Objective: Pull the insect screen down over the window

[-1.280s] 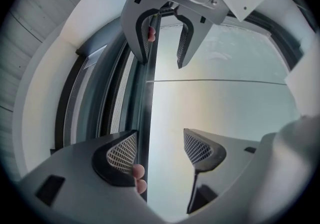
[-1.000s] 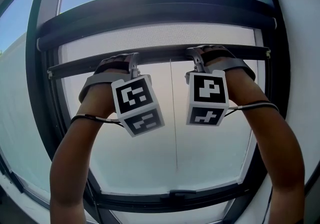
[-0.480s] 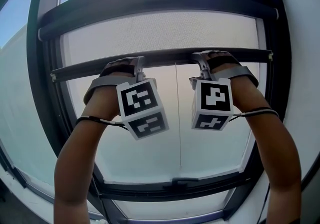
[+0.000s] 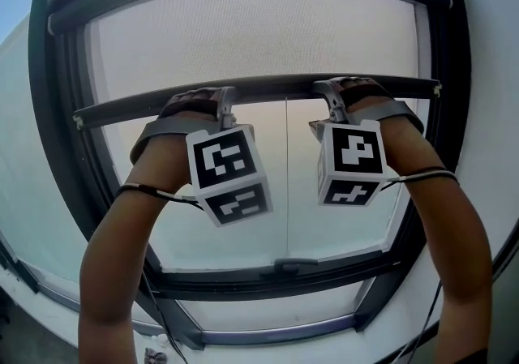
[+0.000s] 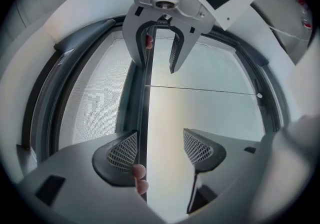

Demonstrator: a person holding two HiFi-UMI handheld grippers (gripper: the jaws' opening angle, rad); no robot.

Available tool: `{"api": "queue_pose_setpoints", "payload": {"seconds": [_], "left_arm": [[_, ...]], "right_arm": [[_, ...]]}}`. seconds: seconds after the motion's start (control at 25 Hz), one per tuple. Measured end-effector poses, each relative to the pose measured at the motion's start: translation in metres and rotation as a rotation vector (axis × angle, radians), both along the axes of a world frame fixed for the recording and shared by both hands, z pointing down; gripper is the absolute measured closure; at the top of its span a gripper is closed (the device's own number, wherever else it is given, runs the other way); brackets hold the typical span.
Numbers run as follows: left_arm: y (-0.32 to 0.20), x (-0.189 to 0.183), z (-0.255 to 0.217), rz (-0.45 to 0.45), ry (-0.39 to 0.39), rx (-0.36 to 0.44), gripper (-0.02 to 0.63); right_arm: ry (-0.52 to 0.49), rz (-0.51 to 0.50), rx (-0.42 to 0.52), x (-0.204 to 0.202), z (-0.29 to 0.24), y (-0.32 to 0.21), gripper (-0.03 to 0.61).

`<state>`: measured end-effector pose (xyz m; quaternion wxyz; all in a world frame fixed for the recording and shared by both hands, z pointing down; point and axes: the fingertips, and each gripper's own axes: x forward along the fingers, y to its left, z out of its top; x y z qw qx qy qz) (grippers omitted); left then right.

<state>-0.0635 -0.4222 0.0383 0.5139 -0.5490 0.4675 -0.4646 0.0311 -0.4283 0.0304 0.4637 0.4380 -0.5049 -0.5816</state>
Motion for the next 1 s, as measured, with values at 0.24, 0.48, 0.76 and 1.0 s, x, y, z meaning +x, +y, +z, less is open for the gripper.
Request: {"api": "queue_pose_setpoints", "payload": {"seconds": [0.24, 0.48, 0.76, 1.0], "left_arm": [[0.003, 0.002, 0.029, 0.059, 0.018, -0.076, 0.322], [0.007, 0.003, 0.064, 0.097, 0.047, -0.127, 0.322], [0.014, 0.006, 0.088, 0.121, 0.137, -0.22, 0.323], [0.015, 0.006, 0.117, 0.087, 0.127, -0.315, 0.327]], "right_arm": [[-0.027, 0.021, -0.063, 0.0, 0.029, 0.001, 0.334], [-0.032, 0.014, -0.127, -0.001, 0.064, 0.004, 0.334], [-0.026, 0.031, -0.186, 0.001, 0.09, 0.01, 0.336], [-0.001, 0.02, -0.247, -0.001, 0.117, 0.012, 0.336]]}}
